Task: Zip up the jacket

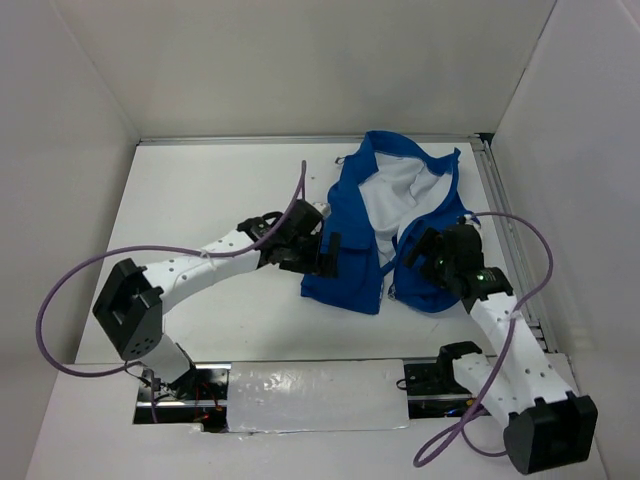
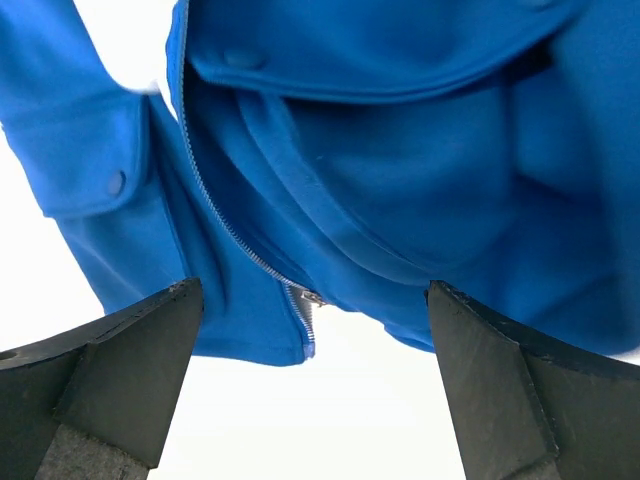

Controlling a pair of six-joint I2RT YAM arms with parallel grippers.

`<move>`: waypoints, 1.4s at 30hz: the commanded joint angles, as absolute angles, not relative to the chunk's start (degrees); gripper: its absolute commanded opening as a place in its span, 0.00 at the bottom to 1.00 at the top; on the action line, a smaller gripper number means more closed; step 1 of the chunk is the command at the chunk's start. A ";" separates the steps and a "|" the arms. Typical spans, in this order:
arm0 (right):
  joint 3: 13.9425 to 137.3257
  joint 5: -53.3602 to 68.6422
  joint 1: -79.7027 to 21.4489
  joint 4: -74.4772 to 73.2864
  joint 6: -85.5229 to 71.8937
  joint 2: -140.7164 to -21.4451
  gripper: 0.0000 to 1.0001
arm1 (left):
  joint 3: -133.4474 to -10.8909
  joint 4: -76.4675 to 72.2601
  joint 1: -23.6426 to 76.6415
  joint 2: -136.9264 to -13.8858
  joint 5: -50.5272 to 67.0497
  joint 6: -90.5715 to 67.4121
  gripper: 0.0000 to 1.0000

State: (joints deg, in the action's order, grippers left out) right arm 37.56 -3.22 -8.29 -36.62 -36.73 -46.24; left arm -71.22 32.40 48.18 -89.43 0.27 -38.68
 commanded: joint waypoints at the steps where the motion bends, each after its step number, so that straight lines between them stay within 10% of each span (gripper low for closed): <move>1: 36.30 -0.26 -9.58 -30.42 -35.16 -50.88 1.00 | -71.62 23.04 47.11 -92.45 10.10 -35.25 0.99; 11: 37.61 0.18 -8.70 -24.26 -35.33 -68.10 0.99 | -82.18 25.58 42.90 -113.37 12.56 -37.61 0.99; 28: 55.97 -7.47 -18.89 -23.20 -30.77 -93.86 0.95 | -58.89 23.99 26.19 -100.04 10.46 -43.32 0.99; 42: 46.86 -7.21 -33.13 -14.77 -23.12 -75.51 0.89 | -55.81 32.34 35.68 -83.51 5.10 -47.28 0.99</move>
State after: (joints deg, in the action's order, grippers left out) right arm 48.53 -8.10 -31.86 -20.51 -25.12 -81.52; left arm -55.46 28.60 33.80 -87.35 7.35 -45.17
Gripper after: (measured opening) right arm 0.896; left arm 0.993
